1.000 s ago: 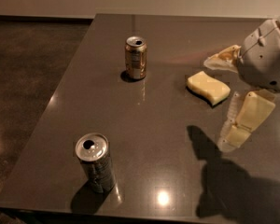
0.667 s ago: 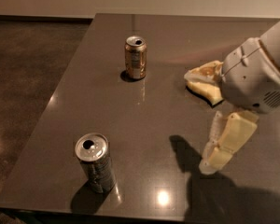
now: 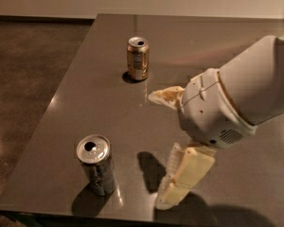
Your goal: Move redbull can near orange can
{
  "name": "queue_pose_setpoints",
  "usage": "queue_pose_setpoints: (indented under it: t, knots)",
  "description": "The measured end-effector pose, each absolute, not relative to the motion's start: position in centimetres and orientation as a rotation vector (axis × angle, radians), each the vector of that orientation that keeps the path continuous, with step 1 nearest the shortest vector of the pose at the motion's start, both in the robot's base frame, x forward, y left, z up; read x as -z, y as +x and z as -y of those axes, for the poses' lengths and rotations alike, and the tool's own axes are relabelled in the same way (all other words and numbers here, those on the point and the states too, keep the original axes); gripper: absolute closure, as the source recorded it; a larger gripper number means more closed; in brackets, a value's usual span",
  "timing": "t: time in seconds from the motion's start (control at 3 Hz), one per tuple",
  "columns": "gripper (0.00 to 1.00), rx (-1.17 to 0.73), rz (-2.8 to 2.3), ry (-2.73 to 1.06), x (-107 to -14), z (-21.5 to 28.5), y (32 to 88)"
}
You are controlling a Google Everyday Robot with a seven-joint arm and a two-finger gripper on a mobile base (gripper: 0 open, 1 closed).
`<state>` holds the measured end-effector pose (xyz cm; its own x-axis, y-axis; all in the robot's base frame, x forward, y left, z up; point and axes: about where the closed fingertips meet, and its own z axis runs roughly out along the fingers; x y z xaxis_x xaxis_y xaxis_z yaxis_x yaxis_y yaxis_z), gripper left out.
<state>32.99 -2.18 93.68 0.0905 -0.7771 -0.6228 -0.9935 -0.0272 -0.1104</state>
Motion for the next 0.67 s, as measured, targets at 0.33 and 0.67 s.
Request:
queue_pose_setpoints:
  t: [0.33,0.67]
  knots:
    - [0.00,-0.580,-1.733,-1.824,-93.7,-0.9,32.5]
    - [0.00,-0.597,-1.734,-1.819,-93.5,-4.0,32.0]
